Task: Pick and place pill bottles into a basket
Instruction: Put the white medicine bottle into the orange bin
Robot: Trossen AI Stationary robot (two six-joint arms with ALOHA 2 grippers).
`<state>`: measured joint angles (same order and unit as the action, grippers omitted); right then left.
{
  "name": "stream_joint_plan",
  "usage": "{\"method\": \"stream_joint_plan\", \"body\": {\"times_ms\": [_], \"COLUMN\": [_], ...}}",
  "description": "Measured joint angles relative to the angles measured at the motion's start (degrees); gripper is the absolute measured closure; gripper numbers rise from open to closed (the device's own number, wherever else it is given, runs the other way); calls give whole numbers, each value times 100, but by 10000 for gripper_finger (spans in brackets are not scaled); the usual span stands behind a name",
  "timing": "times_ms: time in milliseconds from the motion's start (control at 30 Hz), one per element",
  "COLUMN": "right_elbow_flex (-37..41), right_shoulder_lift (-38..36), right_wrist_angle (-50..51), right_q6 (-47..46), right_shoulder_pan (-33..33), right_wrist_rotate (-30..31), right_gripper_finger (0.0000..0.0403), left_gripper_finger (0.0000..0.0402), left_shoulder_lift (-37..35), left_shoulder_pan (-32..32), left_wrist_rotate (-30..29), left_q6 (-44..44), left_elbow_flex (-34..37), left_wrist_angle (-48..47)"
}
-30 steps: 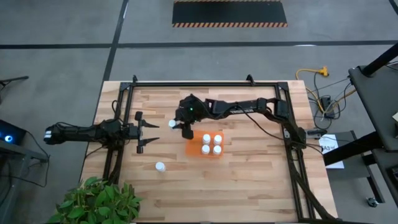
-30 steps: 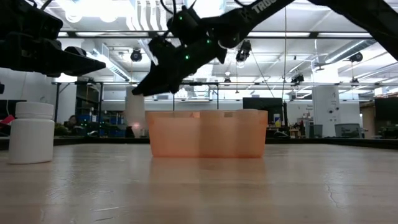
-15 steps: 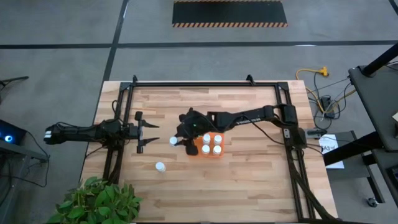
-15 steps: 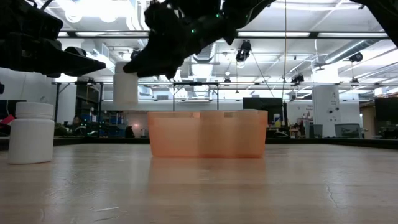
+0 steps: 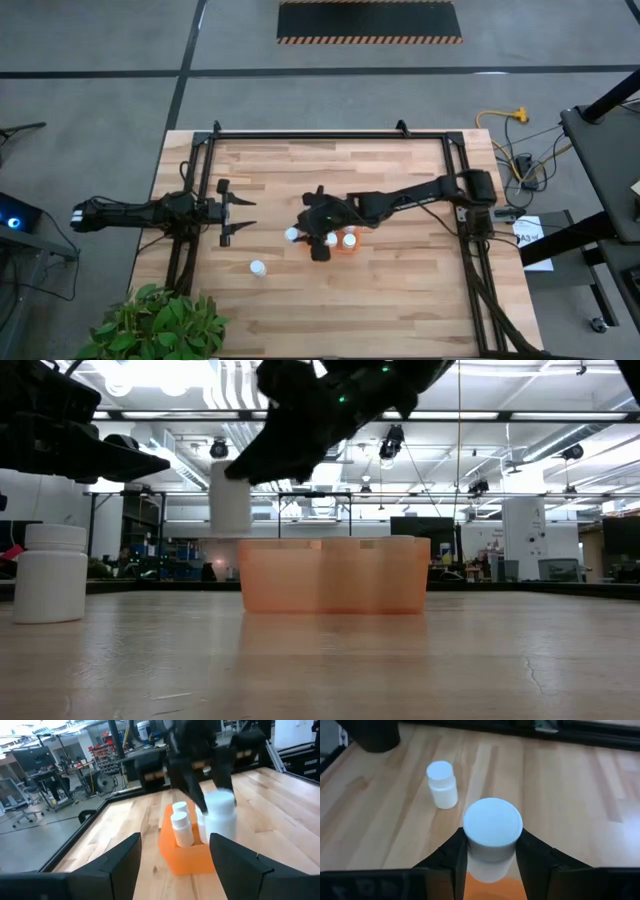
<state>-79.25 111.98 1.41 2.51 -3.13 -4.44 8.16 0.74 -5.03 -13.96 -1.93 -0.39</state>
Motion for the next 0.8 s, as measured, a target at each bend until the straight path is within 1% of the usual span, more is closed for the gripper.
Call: {"method": "stream_joint_plan", "body": {"times_ms": [133, 233, 300, 433, 533, 800], "right_elbow_flex": [597, 1159, 1545, 2140, 2317, 2455], "right_shoulder_lift": [-573, -930, -1091, -1252, -1254, -1254], "right_wrist_angle": [-470, -889, -1250, -1910, -1960, -1978], "right_q6": [-142, -226, -275, -488, -471, -512], "right_shoulder_pan": [2, -1, 22, 129, 234, 454], "right_wrist_rotate": [42, 367, 465, 467, 467, 467], "right_gripper_finger": [281, 281, 281, 281, 281, 281], "left_gripper_finger": [184, 184, 184, 184, 184, 184], "left_shoulder_lift": [-4, -2, -6, -3, 0, 1], "left_shoulder_pan": [1, 1, -1, 0, 1, 1], "left_wrist_rotate": [2, 1, 0, 2, -1, 1], "left_q6": [2, 2, 2, 2, 2, 2], "left_elbow_flex": [0, 0, -1, 0, 0, -2], "left_wrist_angle": [-1, -11, -14, -13, -15, -10]}}
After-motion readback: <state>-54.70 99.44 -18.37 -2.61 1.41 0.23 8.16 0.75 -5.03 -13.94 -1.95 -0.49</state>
